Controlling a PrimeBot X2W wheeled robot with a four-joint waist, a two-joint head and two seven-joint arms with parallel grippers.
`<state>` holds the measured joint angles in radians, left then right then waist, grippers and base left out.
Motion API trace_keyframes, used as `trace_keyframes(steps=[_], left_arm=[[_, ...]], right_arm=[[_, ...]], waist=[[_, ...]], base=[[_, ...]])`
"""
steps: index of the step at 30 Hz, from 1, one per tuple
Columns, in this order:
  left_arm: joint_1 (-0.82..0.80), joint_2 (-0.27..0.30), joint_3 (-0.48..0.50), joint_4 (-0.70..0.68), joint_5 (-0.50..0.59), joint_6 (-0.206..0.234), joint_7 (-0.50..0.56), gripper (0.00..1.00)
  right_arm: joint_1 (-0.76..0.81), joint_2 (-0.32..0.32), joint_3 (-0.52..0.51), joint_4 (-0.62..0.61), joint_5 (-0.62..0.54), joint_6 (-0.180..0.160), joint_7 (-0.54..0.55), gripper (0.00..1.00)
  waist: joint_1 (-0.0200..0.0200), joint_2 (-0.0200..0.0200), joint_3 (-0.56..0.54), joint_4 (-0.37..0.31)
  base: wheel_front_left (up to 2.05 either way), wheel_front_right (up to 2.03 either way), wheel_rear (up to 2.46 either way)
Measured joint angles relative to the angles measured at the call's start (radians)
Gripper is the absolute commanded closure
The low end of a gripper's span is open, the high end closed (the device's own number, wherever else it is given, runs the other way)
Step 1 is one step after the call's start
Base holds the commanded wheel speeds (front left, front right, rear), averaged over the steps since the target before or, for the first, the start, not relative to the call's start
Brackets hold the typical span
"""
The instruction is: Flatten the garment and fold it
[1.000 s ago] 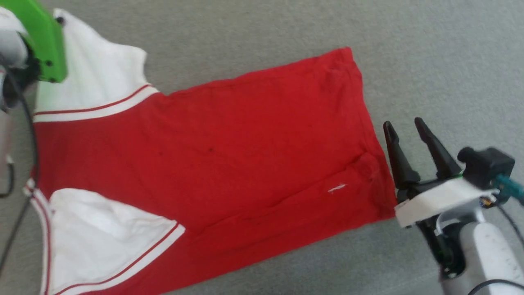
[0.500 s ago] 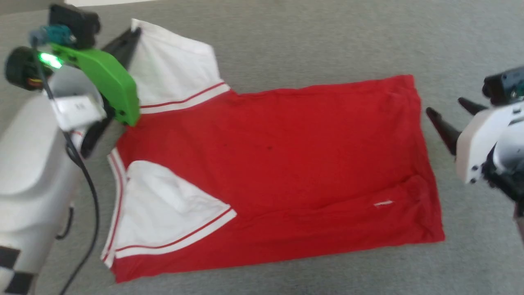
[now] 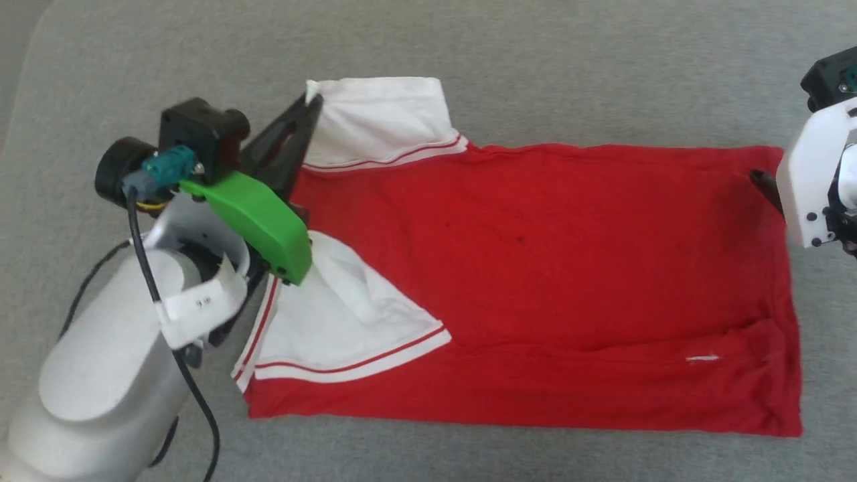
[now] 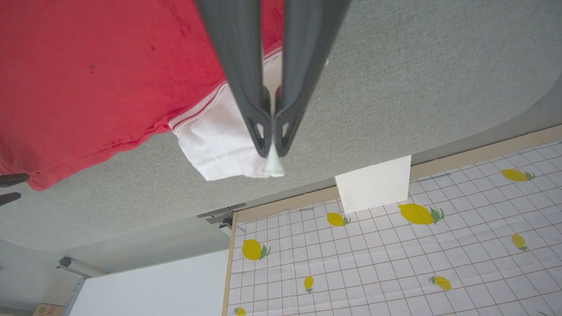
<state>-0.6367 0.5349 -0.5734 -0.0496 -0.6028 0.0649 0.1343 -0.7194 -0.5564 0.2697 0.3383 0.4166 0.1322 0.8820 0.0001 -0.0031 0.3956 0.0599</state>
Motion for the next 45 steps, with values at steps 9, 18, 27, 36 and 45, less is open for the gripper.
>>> trace_keyframes(steps=[9, 18, 27, 36, 45], left_arm=[[0.025, -0.017, -0.024, -0.062, 0.009, 0.026, -0.005, 1.00], [0.031, -0.028, -0.031, -0.045, 0.007, 0.032, -0.010, 1.00], [0.092, -0.028, 0.005, -0.011, -0.024, 0.055, -0.053, 1.00], [0.204, 0.000, 0.024, -0.036, -0.077, 0.083, -0.057, 1.00], [0.353, 0.044, 0.011, -0.075, -0.135, 0.111, 0.005, 1.00]], right_arm=[[-0.055, -0.035, 0.082, 0.099, -0.013, 0.000, -0.002, 0.00], [-0.087, -0.046, 0.136, 0.127, 0.033, 0.000, -0.065, 1.00], [-0.050, -0.034, 0.114, 0.177, 0.096, 0.000, -0.200, 1.00], [0.085, -0.041, 0.047, 0.137, 0.145, 0.000, -0.316, 1.00], [0.319, -0.002, -0.049, 0.024, 0.119, 0.000, -0.408, 1.00]], waist=[[-0.0001, 0.0000, 0.043, 0.056], [-0.0001, 0.0000, 0.056, 0.075], [-0.0001, 0.0000, -0.014, 0.060], [-0.0001, 0.0000, -0.118, 0.047], [-0.0001, 0.0000, -0.203, 0.047]], base=[[0.00, 0.00, 0.00], [0.00, 0.00, 0.00], [0.00, 0.00, 0.00], [0.00, 0.00, 0.00], [0.00, 0.00, 0.00]])
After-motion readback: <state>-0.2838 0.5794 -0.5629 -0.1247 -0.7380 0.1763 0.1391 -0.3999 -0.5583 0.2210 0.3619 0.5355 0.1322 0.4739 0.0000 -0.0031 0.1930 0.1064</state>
